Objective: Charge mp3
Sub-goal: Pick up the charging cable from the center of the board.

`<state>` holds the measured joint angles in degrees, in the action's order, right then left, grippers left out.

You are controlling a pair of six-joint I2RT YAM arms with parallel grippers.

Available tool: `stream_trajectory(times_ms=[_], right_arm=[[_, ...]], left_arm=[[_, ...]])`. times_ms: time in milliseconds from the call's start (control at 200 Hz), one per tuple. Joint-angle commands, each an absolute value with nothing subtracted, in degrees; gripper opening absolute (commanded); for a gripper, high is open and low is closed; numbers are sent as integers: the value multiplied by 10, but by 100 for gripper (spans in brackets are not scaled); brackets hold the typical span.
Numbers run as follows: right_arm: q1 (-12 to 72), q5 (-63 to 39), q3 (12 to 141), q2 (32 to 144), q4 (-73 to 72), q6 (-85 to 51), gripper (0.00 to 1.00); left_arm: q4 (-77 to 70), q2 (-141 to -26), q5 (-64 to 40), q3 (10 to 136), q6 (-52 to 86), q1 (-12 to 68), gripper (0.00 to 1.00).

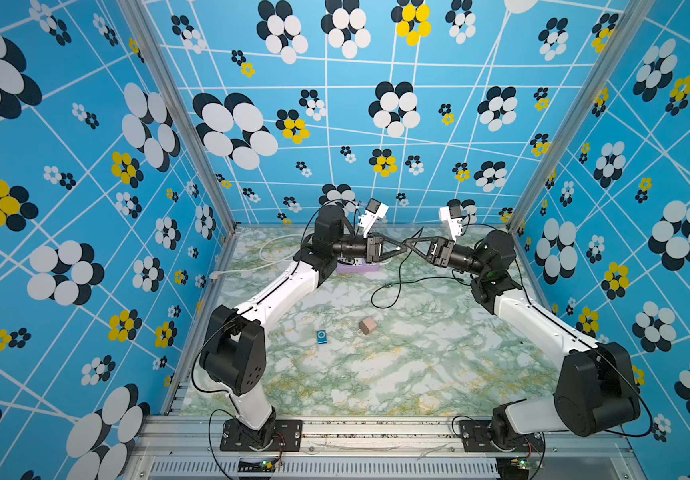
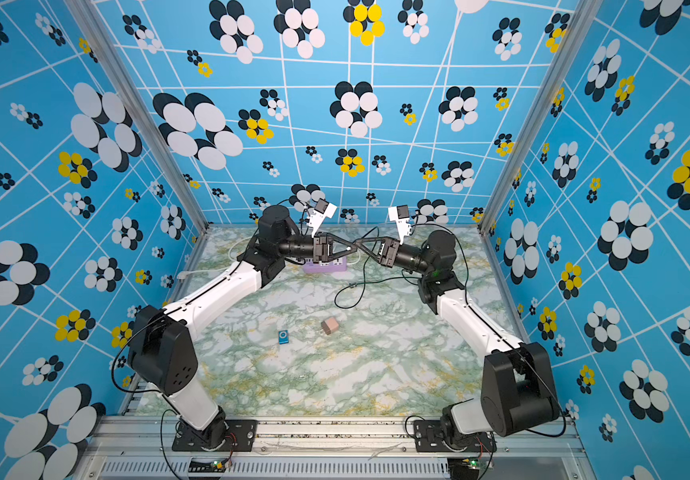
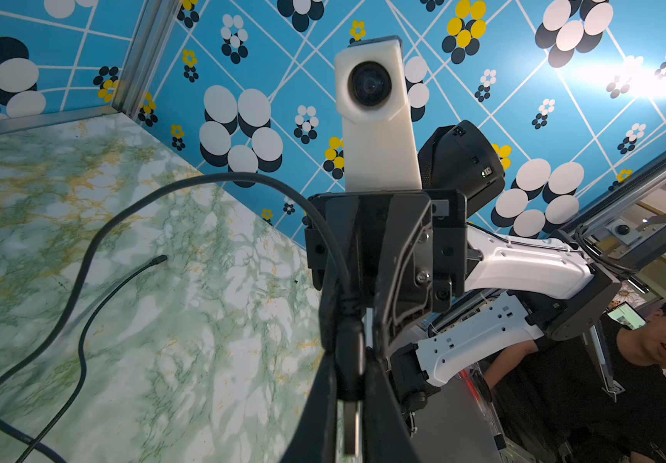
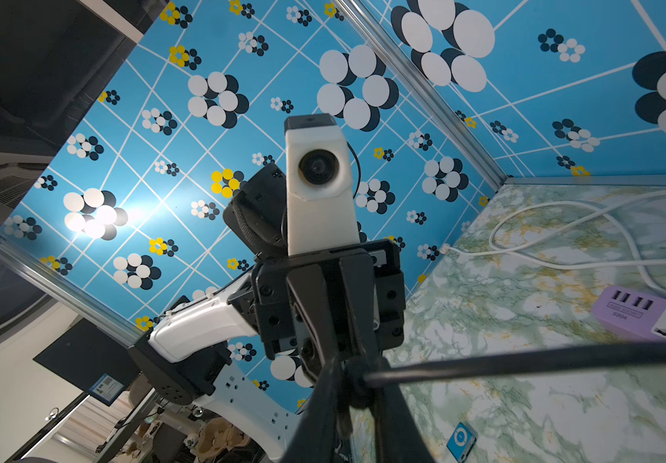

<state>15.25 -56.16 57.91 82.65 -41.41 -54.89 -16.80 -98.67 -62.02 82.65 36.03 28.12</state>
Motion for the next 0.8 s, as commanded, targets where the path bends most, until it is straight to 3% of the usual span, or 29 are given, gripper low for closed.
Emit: stream_trajectory(times_ms=[0, 90, 175, 250, 370, 445, 795], right_arm=[[166, -580, 596, 834, -459, -565, 17], [171, -578, 601, 838, -464, -568, 14], [174, -577, 602, 841, -465, -568, 6], [174, -576, 600, 841, -468, -567, 3], [175, -576, 597, 838, -457, -560, 2], [174, -576, 598, 837, -456, -559, 2], [170, -576, 596, 831, -445, -548, 3]], left_arm=[[-189, -984, -626, 843, 366, 284, 0], [-188, -986, -630, 843, 368, 285, 0], [-186, -987, -633, 844, 370, 286, 1], [-183, -987, -634, 845, 372, 285, 8], [-194, -979, -629, 832, 379, 279, 29], [-198, -973, -629, 826, 379, 278, 35], [-220, -973, -642, 814, 403, 268, 18]])
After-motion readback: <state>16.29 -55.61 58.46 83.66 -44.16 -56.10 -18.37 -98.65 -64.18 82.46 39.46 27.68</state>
